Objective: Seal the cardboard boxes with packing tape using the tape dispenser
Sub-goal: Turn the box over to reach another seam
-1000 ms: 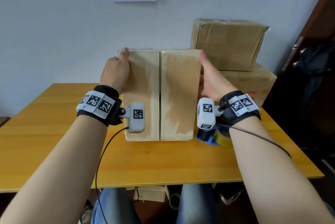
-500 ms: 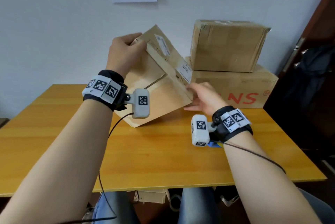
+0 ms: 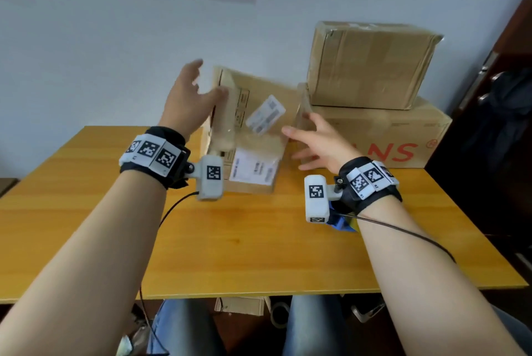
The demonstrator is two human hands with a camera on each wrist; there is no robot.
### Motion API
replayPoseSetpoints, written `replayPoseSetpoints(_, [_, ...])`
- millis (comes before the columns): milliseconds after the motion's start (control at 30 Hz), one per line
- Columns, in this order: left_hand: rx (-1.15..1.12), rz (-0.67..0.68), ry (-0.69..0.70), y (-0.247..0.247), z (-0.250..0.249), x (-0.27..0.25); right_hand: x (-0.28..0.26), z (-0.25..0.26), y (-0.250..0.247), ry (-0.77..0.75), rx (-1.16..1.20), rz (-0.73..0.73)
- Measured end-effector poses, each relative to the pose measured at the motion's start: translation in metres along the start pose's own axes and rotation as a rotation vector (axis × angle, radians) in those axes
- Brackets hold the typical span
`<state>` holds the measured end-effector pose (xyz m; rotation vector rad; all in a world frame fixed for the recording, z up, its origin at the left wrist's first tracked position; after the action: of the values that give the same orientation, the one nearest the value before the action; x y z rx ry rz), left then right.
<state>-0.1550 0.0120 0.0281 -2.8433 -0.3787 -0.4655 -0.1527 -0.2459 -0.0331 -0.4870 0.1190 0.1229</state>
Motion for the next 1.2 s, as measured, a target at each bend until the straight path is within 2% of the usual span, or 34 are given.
replayPoseSetpoints(67, [0.044, 0.113, -0.071, 0.006, 0.015, -0.006, 0.002, 0.003, 0.017, -0.011, 0.044, 0.068])
replayPoseSetpoints(133, [0.091, 0.197, -0.070, 0.015, 0.019, -0.016, 0.003, 0.007, 0.032, -0.018, 0.001, 0.084])
replayPoseSetpoints(233, [0.111, 0.188, -0.043, 0.021, 0.019, -0.018, 0.008, 0.008, 0.035, -0.004, -0.060, 0.017])
replayPoseSetpoints(367, [0.144, 0.185, -0.008, 0.028, 0.004, -0.019, 0.012, 0.001, 0.030, 0.013, -0.089, -0.001])
replayPoseSetpoints(433, [0.179, 0.228, 0.010, 0.036, -0.003, -0.020, 0.014, -0.005, 0.023, 0.031, -0.136, -0.058])
replayPoseSetpoints(533, [0.195, 0.299, 0.007, 0.045, -0.001, -0.019, 0.021, -0.016, 0.003, 0.010, -0.191, -0.244])
replayPoseSetpoints(633, [0.248, 0.299, -0.122, 0.044, 0.027, -0.018, 0.022, -0.017, -0.011, -0.071, -0.229, -0.327])
replayPoseSetpoints(767, [0.203, 0.144, -0.451, 0.037, 0.068, -0.020, 0.020, -0.015, -0.004, -0.048, -0.212, -0.246])
replayPoseSetpoints(833, [0.174, 0.082, -0.545, 0.034, 0.077, -0.021, 0.022, -0.019, 0.000, 0.010, -0.258, -0.174])
replayPoseSetpoints(967, [0.193, 0.056, -0.561, 0.027, 0.091, -0.016, 0.029, -0.039, 0.009, 0.192, -0.181, -0.053])
replayPoseSetpoints(1100, [0.352, 0.123, -0.528, 0.035, 0.093, -0.014, 0.036, -0.054, 0.006, 0.219, -0.193, -0.052])
replayPoseSetpoints(1200, [0.513, 0.172, -0.572, 0.049, 0.088, -0.019, 0.036, -0.058, -0.004, 0.201, -0.201, -0.040])
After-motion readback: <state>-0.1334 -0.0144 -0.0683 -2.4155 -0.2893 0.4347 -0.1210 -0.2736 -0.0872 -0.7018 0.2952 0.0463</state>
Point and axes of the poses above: each hand's wrist, its own x-axis towards the middle knuckle, its own y-axis out of the palm, z = x × y, the point moved 4 cm from there along x, towards the middle knuckle, and after that the axes turned 10 degrees about -x, right-handed, at the moved point
